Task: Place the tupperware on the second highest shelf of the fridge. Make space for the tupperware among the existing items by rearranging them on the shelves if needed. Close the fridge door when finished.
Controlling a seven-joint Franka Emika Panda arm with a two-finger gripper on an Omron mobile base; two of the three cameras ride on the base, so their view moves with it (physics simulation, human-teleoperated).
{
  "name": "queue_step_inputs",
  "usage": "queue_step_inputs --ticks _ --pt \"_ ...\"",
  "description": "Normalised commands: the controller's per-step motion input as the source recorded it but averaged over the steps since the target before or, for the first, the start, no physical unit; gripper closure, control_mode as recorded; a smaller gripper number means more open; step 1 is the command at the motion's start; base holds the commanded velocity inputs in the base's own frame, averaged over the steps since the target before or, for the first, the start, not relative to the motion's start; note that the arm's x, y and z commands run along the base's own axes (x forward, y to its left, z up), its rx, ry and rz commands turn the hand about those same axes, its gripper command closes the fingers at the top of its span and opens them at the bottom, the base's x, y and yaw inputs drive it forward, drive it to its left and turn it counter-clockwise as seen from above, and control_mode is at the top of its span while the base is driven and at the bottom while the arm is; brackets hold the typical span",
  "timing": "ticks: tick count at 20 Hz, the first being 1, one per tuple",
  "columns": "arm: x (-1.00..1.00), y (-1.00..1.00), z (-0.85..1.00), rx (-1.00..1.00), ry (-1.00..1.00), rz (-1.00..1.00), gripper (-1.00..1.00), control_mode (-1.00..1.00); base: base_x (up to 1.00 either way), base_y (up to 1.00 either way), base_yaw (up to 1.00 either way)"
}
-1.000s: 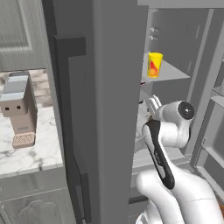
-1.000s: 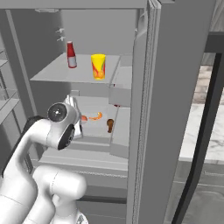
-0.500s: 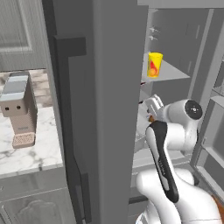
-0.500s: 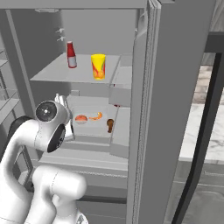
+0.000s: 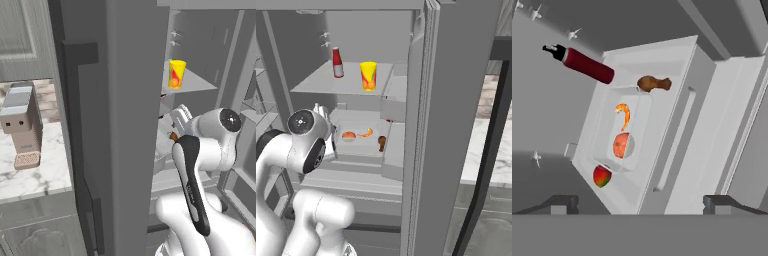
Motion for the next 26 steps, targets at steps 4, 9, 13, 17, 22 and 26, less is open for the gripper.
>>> queue_step_inputs --ticks 4,9,13,17,22,26 --pt "-0.04 0.00 0.11 0.00 0.00 0.00 -1.00 -1.00 0.00 0.00 0.00" --pt "-0.04 0.00 0.11 0.00 0.00 0.00 -1.00 -1.00 0.00 0.00 0.00" --pt "-0.13 0.00 0.10 0.00 0.00 -0.01 -1.00 -1.00 0.00 0.00 0.00" --pt "-0.04 0.00 0.18 0.00 0.00 -0.03 -1.00 -1.00 0.00 0.00 0.00" --pt "-0.07 0.00 0.06 0.00 0.00 -0.02 -1.00 1.00 -0.32 -0.01 -0.01" --pt "0.00 0.00 0.00 0.00 0.00 0.00 -1.00 1.00 -0.82 -0.16 0.00"
